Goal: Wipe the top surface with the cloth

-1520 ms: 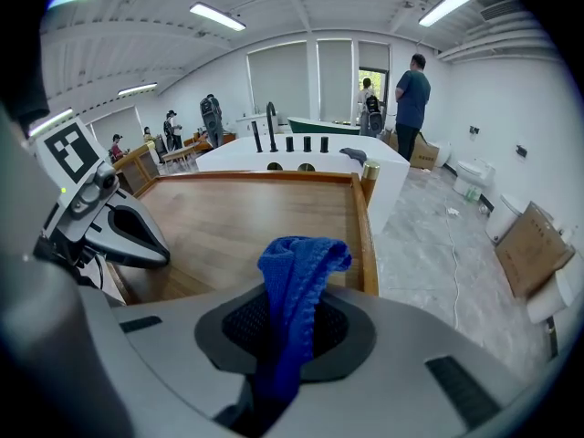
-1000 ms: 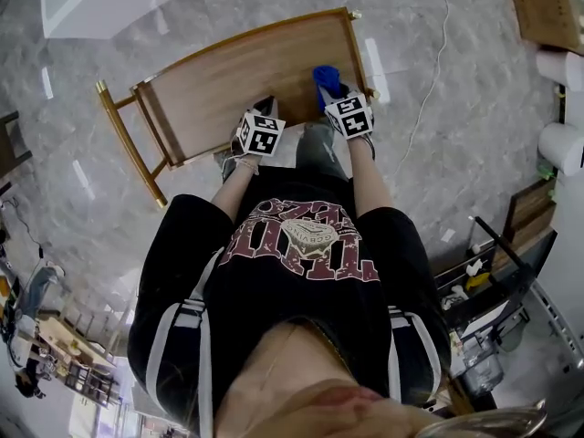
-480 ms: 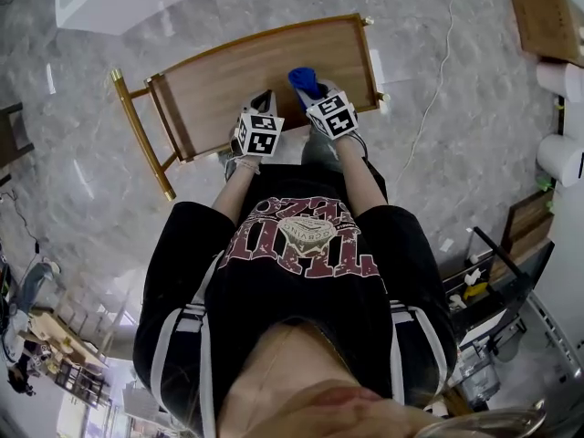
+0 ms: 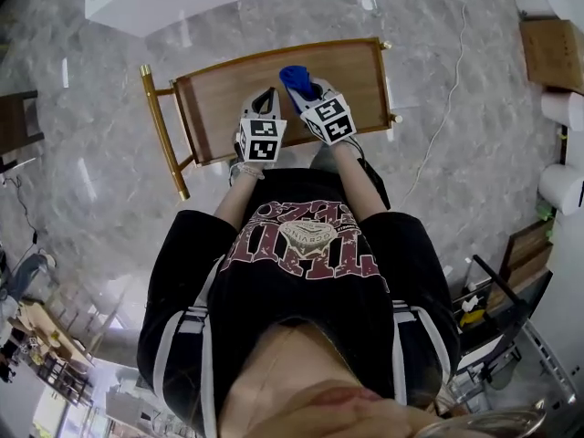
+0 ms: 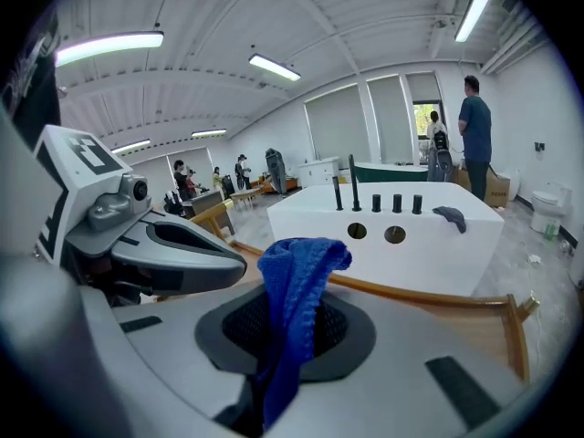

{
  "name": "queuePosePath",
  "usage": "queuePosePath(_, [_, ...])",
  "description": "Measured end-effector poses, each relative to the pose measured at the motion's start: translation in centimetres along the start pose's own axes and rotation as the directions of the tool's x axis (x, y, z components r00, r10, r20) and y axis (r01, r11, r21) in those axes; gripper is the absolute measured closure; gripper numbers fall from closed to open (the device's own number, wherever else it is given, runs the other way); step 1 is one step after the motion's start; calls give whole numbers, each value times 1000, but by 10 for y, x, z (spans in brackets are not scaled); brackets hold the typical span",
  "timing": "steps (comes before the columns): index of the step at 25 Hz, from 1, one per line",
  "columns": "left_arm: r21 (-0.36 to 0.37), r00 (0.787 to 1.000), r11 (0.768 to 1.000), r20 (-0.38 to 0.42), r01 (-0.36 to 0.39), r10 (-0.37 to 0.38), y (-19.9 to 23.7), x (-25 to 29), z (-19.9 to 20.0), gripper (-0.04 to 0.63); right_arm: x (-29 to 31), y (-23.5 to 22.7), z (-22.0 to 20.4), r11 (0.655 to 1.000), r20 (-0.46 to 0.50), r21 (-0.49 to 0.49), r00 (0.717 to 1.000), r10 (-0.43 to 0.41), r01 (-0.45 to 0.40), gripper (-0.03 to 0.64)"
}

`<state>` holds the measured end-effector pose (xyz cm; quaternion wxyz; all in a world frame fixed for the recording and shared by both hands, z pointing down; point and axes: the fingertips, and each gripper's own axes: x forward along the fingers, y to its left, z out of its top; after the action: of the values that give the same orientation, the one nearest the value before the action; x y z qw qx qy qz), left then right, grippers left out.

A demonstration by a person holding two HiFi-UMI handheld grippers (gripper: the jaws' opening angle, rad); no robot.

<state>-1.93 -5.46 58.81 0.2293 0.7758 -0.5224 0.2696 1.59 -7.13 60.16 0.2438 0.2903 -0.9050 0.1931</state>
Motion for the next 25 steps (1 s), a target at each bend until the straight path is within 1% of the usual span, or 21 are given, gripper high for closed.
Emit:
queuePosePath(3, [-25, 999, 999, 39, -31, 32, 16, -14, 17, 546, 3, 9, 25, 1000, 46, -15, 999, 13, -12, 561])
queuePosePath(7, [-63, 992, 996, 105, -68, 74, 36, -37, 43, 546, 6, 26, 62, 999, 112, -35, 993, 32, -28, 561])
queuePosePath(10, [-62, 983, 994, 156, -90, 99, 47, -49, 64, 546, 9, 32, 84, 997, 152, -56, 987, 54, -46, 561])
queuePosePath(15, [-83, 965, 990, 226, -115, 131, 59, -73, 93, 546, 4, 40, 121, 996, 223, -75, 973, 62, -47, 561])
queuePosePath(18, [-102, 954, 988, 266, -113, 136, 66, -87, 109, 546, 1, 45, 145, 996, 266, -82, 962, 63, -43, 561])
queuePosePath(21, [-118, 941, 987, 308, -110, 142, 68, -101, 128, 546, -7, 48, 165, 996, 283, -79, 957, 58, -37, 561])
queuePosePath(25, [-109, 919, 986, 362, -127, 158, 75, -119, 150, 546, -18, 55, 191, 996, 326, -83, 944, 54, -28, 561])
